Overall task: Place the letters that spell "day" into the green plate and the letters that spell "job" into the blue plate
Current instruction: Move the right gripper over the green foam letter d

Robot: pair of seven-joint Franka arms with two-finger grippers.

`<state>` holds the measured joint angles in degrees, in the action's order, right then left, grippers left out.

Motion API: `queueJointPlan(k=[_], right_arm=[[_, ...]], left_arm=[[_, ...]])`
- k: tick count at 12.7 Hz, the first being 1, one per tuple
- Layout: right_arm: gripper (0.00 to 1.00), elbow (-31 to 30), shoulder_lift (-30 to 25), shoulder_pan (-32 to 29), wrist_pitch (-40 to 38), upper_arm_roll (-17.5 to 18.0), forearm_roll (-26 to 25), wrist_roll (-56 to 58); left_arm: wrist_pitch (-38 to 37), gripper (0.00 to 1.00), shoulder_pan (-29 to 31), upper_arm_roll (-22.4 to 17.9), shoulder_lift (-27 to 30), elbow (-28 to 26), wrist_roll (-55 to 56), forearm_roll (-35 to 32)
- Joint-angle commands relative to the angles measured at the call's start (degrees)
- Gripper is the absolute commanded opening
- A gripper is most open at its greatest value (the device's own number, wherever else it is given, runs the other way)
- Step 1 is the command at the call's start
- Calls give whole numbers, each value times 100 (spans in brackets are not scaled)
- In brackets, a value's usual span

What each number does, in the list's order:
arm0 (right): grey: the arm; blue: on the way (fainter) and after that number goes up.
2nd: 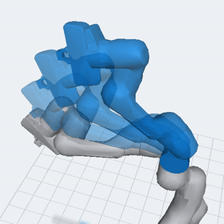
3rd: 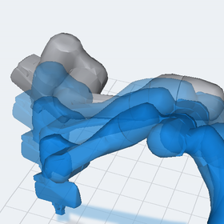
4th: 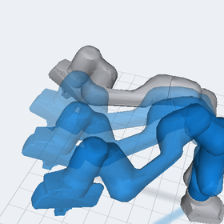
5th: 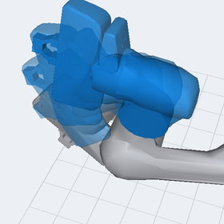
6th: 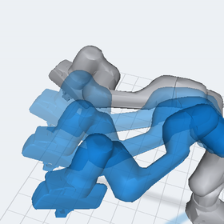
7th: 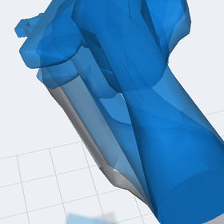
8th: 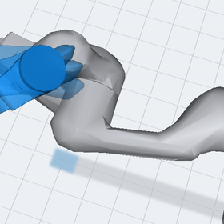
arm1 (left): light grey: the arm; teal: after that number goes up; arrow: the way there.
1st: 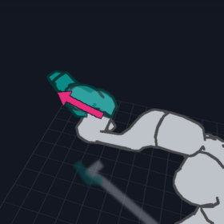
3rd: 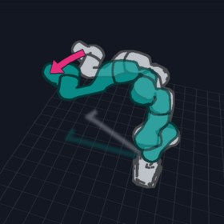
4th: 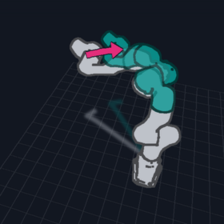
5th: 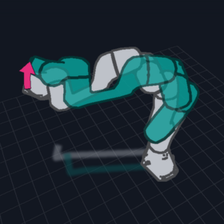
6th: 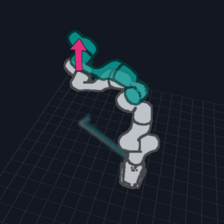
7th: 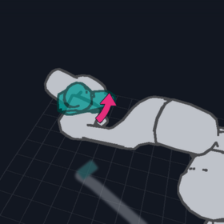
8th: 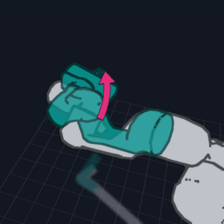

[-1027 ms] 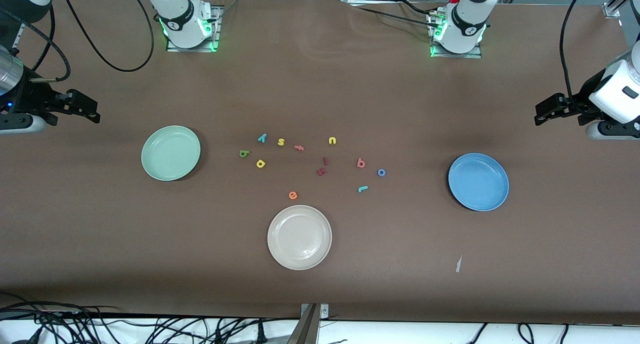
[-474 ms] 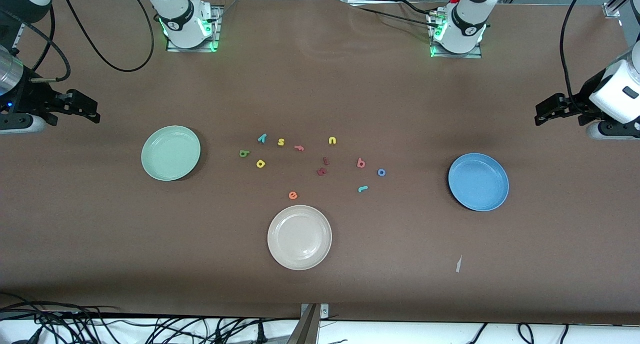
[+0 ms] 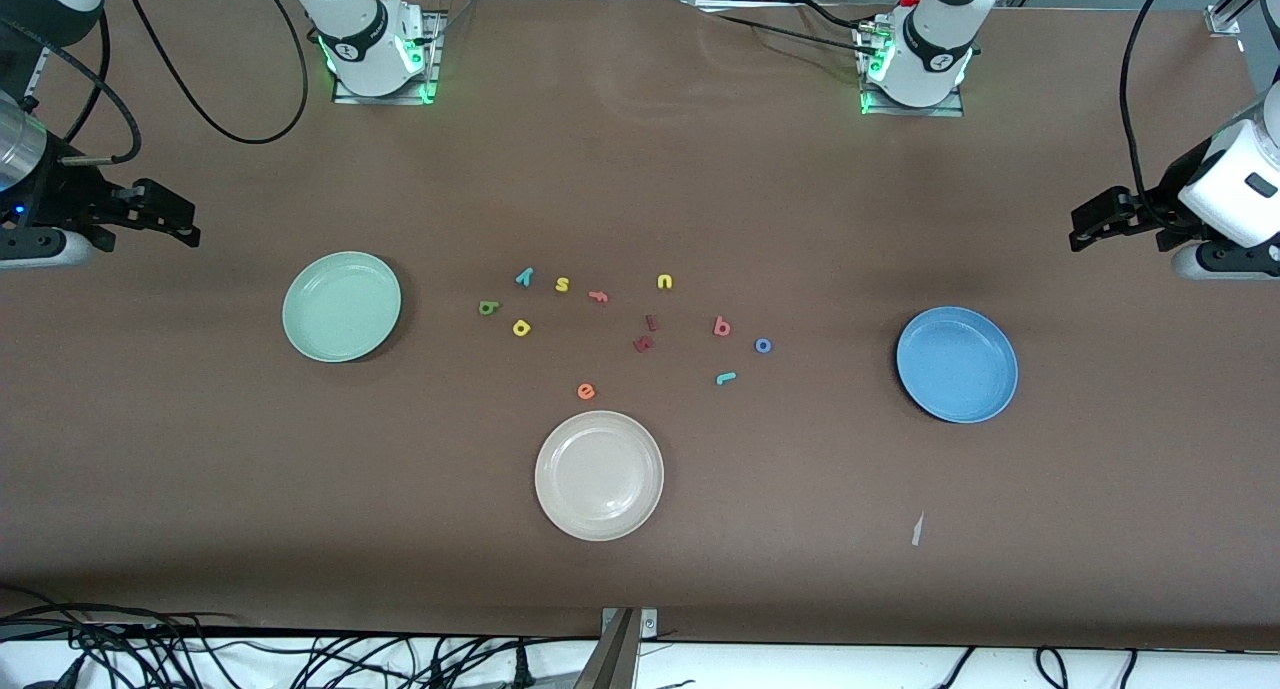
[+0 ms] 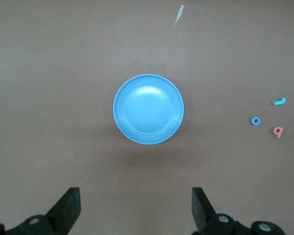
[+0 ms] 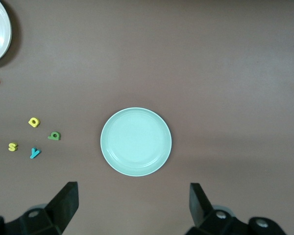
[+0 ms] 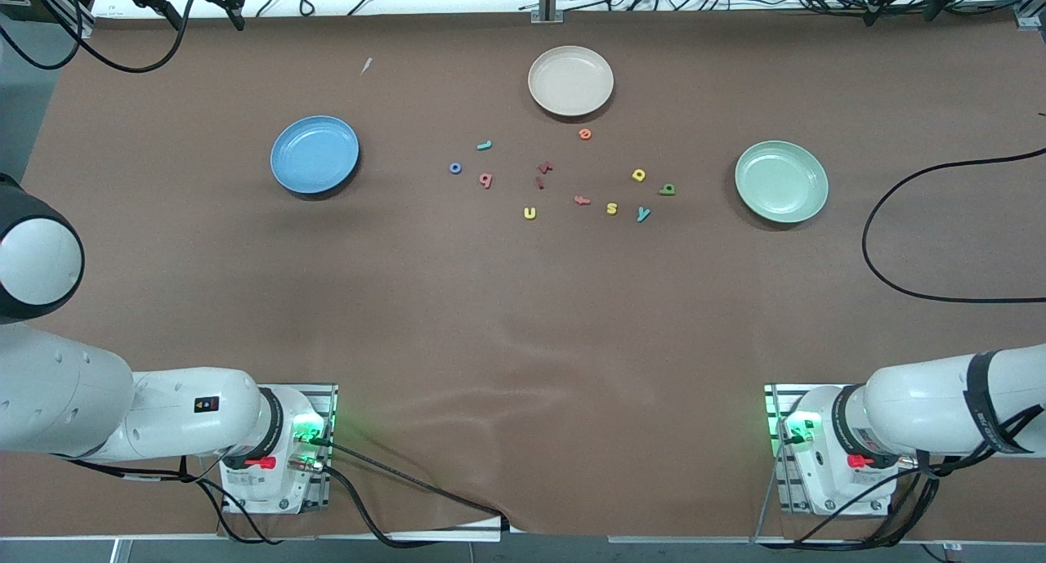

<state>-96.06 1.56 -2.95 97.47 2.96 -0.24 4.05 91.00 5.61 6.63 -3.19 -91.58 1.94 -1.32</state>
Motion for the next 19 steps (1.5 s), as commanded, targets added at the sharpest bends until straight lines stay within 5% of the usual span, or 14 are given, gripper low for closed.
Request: queueJointPlan(k=[1, 9, 19], right_arm=[[100, 78, 11, -30, -79, 11, 76, -62], [100, 78, 151, 109, -62, 125, 50, -167], [100, -184, 1179, 1523, 656, 178, -29, -2836]], left_arm=[[-74, 100, 19, -30, 29, -1, -150, 132], [-74, 100, 19, -30, 29, -1, -176, 132], [-92, 100, 19, -30, 29, 8, -176, 132]])
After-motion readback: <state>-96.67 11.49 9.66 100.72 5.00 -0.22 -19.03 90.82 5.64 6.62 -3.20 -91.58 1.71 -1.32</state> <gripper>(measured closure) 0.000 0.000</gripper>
